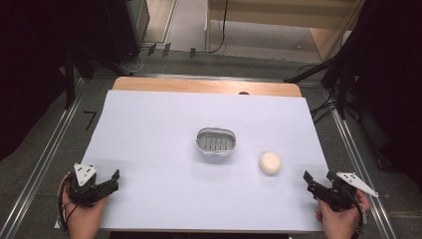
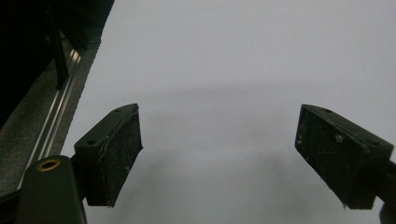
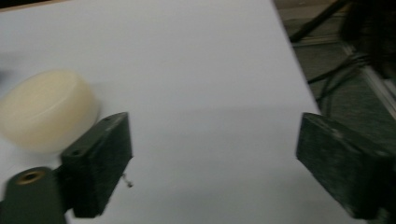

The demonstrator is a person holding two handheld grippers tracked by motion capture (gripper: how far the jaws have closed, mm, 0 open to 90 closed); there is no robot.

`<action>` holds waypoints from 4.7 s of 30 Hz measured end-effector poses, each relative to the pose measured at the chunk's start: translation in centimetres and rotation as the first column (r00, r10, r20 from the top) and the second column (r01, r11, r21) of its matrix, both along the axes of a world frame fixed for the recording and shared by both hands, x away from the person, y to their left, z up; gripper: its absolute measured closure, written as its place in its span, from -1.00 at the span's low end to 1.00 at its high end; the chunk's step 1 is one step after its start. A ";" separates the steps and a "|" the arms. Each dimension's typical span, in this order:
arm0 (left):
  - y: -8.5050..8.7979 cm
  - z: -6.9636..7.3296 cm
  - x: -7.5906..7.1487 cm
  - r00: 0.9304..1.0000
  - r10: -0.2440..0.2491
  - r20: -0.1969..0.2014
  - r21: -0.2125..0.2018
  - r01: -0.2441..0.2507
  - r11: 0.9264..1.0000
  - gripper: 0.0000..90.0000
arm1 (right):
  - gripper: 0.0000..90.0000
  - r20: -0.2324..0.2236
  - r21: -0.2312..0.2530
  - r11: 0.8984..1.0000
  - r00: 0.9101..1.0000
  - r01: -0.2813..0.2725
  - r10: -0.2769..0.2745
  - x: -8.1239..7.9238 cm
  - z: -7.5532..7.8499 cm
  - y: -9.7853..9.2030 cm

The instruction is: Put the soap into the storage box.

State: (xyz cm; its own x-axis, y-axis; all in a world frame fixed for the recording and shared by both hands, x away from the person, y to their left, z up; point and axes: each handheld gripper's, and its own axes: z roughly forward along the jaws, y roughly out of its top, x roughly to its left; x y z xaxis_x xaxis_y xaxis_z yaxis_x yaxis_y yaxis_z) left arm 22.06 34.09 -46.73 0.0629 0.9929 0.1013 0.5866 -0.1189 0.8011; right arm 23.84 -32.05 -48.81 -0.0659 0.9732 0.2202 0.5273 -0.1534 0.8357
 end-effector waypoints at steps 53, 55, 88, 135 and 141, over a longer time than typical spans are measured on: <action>-0.5 -0.1 -0.1 1.000 -0.013 0.004 0.045 0.013 0.999 -0.65 | -0.61 -0.341 -0.057 0.962 0.911 -0.268 0.234 3.2 2.3 6.2; -0.5 -0.1 -0.1 1.000 -0.015 -0.001 0.049 0.015 0.999 -0.65 | -0.61 -0.349 -0.058 0.958 0.905 -0.279 0.243 3.4 2.3 6.4; -0.6 -0.1 -0.1 1.000 -0.019 0.002 0.056 0.019 0.998 -0.65 | -0.64 -0.333 -0.053 0.946 0.899 -0.320 0.286 6.4 2.5 11.5; -0.6 -0.1 -0.1 1.000 -0.021 0.000 0.056 0.021 0.998 -0.65 | -0.43 -0.284 -0.091 0.954 0.925 -0.287 0.251 7.5 4.5 13.9; -0.6 -0.1 -0.1 1.000 -0.022 0.000 0.055 0.022 0.998 -0.65 | -0.43 -0.277 -0.088 0.947 0.921 -0.309 0.275 7.7 5.1 14.6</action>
